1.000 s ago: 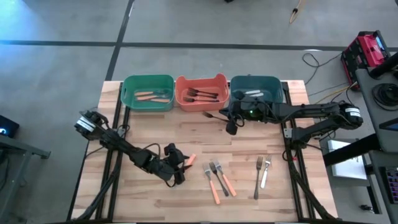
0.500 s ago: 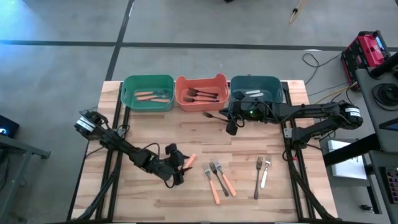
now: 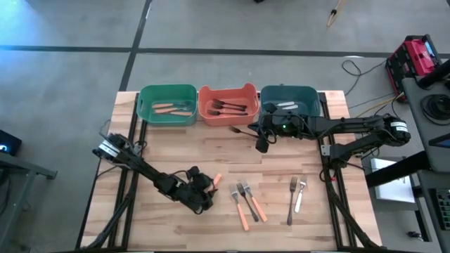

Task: Sort silverware by color (type)
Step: Put the orange fork into the green bin

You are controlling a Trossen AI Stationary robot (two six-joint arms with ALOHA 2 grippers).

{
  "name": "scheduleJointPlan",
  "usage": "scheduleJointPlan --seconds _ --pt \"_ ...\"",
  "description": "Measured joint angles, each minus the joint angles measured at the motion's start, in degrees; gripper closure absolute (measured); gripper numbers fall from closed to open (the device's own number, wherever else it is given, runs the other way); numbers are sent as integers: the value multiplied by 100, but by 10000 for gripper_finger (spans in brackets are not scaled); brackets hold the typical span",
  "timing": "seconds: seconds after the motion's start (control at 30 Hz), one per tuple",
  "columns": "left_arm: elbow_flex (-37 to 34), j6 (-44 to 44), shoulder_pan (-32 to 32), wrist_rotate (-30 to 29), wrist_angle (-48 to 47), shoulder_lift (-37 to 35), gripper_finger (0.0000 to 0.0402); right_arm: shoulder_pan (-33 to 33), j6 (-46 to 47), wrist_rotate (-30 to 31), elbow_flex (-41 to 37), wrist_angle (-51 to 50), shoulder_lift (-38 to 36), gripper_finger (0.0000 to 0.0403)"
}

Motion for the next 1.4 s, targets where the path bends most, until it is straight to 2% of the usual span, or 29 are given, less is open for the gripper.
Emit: scheduleJointPlan --seconds 0.17,0.43,0.6,0.87,1.13,1.23,1.4 --pt "133 -307 -20 3 -668 -31 232 0 -1 0 0 0 -1 390" --pt "66 -466 -10 -15 -799 -49 360 0 -2 0 0 -2 -1 390" --pt "41 -208 111 185 -887 -268 359 0 -32 -2 0 -7 -1 390" --pt "-1 716 668 215 -1848 -1324 359 0 -134 -4 -3 -25 -1 390" --pt "-181 2605 1619 352 -1945 -3036 359 -13 -511 0 -7 184 0 390" --pt "-169 3355 2090 595 -1951 -3713 359 -59 -478 3 -9 496 0 390" --pt "-45 4598 3147 1331 -2015 -4575 359 -207 -259 9 -9 608 -2 390"
